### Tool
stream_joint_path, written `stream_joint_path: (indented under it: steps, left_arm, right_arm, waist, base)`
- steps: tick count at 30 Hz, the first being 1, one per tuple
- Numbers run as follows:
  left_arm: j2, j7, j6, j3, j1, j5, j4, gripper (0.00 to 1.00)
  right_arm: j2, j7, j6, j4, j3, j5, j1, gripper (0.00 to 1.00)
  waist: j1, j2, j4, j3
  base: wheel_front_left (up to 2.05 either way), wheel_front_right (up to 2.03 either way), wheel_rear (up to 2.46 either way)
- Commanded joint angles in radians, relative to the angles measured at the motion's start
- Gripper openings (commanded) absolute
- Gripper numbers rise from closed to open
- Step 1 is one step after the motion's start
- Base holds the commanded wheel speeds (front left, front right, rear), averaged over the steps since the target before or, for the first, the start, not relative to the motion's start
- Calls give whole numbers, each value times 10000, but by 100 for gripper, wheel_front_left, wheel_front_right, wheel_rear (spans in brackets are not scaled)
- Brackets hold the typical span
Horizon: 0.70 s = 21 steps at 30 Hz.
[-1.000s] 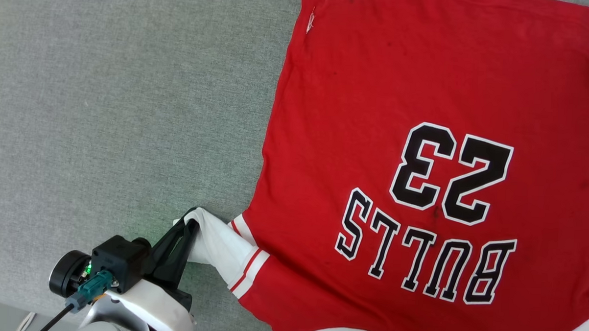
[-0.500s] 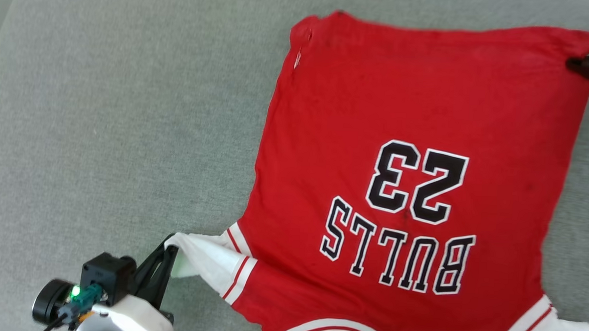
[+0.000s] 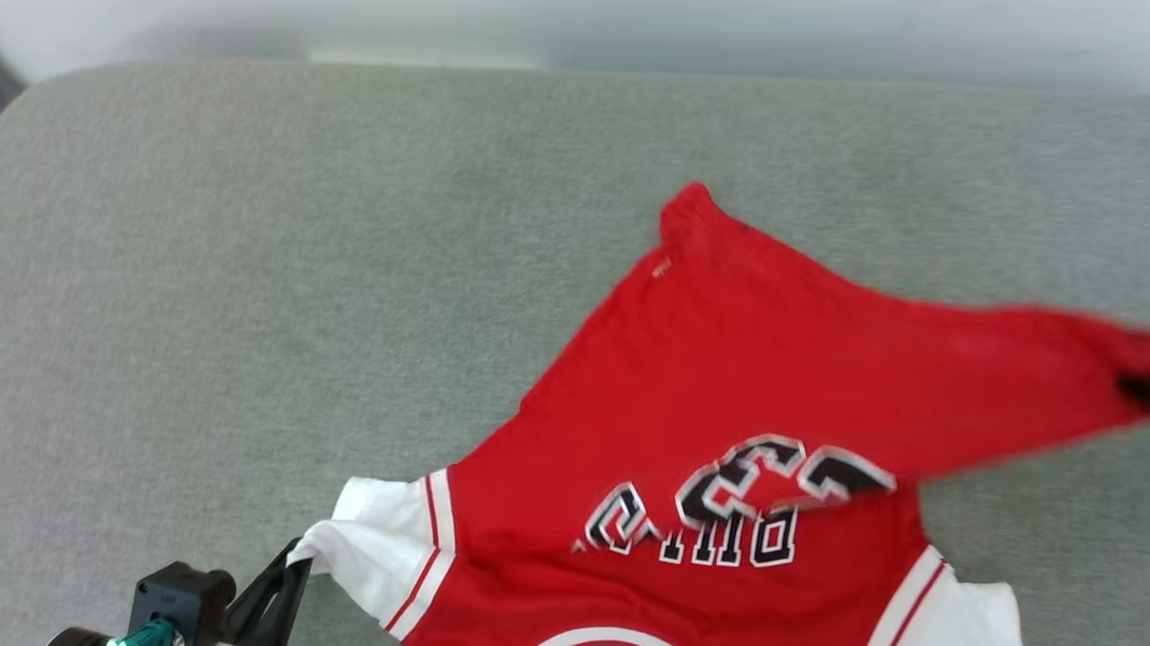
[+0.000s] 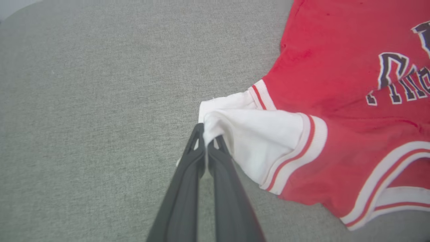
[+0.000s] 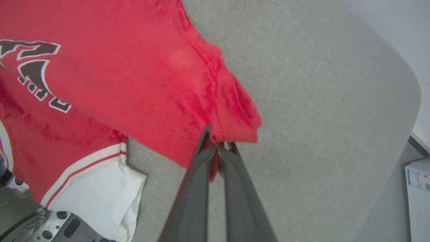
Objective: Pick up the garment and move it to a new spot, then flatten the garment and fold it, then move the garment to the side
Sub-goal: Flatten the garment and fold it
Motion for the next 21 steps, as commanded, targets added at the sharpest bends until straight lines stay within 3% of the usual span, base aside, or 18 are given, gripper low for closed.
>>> stream_joint_path:
  steps: [1, 3, 6, 11, 16, 17, 18, 21]
  left_arm:
    - [82, -35, 109, 18, 184, -51, -52, 0]
    - [188, -47, 196, 69, 391, -93, -148, 0]
    - [225, -47, 285, 91, 519, -95, -243, 0]
    - [253, -38, 254, 111, 449, -11, -307, 0]
    - [271, -11, 294, 144, 352, 3, -301, 0]
    - [270, 3, 300, 137, 351, 8, -307, 0]
    - [271, 9, 311, 130, 352, 9, -316, 0]
    - [264, 27, 323, 103, 335, 18, -340, 0]
  right_arm:
    - [-321, -181, -5, -141, -21, 205, 854, 0]
    - [-737, -577, -5, -162, -90, 583, 2327, 0]
    - [-861, -973, -5, -31, -74, 959, 3886, 0]
    - [-158, -1761, -5, 722, -152, 1064, 5851, 0]
    - [633, -2048, -5, 1326, -529, 724, 6388, 0]
    - [688, -2084, -5, 1360, -689, 645, 6313, 41]
    - [723, -2106, -5, 1345, -867, 547, 6186, 100]
    - [565, -2144, -4, 1085, -1457, 311, 5839, 100]
  waist:
    - [1, 0, -406, -409]
    - [1, 0, -613, -572]
    - [1, 0, -745, -606]
    - [1, 0, -844, -459]
    - [1, 0, -913, -352]
    - [1, 0, -926, -351]
    - [1, 0, -935, -353]
    - [1, 0, -919, -371]
  base:
    - [0, 0, 0]
    - [0, 0, 0]
    - [0, 0, 0]
    - [0, 0, 0]
    - [0, 0, 0]
    - [0, 0, 0]
    - [0, 0, 0]
    - [0, 0, 0]
